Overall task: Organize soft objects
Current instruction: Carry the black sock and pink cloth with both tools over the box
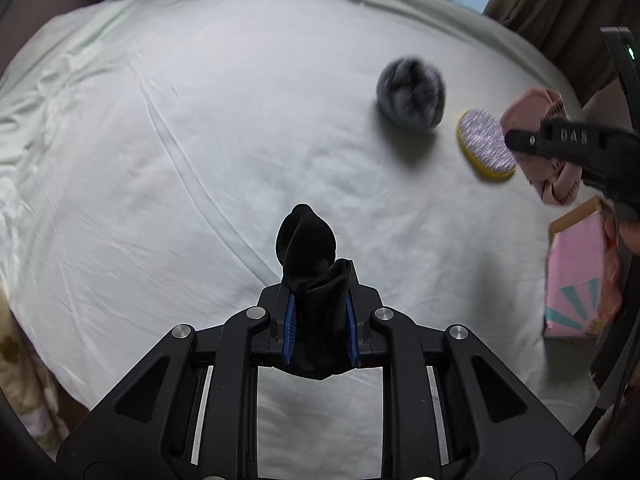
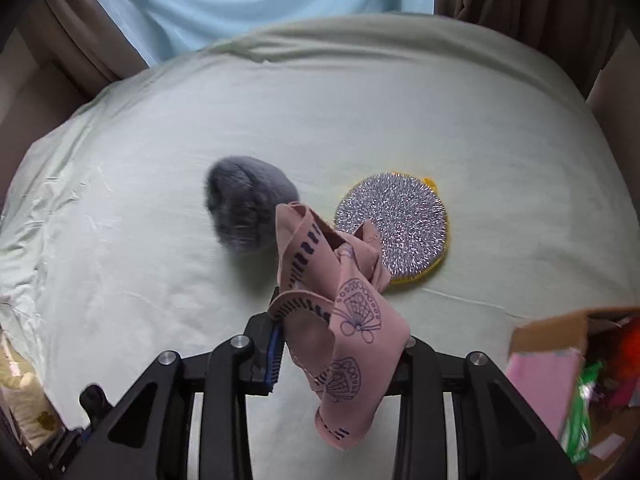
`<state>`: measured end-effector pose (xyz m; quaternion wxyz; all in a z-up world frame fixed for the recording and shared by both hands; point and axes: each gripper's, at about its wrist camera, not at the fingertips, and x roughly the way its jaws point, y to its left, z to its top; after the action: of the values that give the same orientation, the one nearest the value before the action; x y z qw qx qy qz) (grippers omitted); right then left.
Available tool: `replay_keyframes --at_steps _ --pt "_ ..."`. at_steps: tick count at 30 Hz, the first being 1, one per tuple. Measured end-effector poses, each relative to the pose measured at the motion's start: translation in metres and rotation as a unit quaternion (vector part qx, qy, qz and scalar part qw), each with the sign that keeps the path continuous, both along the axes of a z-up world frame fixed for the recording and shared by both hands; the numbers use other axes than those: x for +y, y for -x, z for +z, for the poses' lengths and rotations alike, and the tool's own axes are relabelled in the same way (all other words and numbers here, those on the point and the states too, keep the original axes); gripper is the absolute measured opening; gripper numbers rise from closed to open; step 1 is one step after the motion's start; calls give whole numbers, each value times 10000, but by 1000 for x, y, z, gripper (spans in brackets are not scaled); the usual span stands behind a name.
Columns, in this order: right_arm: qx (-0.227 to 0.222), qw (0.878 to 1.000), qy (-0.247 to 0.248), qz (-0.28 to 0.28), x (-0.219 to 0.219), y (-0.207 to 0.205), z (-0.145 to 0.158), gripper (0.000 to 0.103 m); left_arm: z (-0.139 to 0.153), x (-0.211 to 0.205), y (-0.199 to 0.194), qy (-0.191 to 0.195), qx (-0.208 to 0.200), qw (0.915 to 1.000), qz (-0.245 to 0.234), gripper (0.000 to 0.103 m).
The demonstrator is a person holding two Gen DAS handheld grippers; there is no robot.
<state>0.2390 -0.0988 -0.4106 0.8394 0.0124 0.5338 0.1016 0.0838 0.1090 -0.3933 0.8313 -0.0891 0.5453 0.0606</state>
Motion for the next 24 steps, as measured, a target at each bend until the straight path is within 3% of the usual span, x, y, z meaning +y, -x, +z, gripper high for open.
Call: replay_keyframes --at_steps 15,24 --pt "-328 9989 -176 -298 -6 100 128 31 163 -7 -21 2 -673 9921 -1055 17" --pt "-531 9941 -326 -891 -55 140 186 31 217 -86 -39 129 -887 9748 -2041 17"
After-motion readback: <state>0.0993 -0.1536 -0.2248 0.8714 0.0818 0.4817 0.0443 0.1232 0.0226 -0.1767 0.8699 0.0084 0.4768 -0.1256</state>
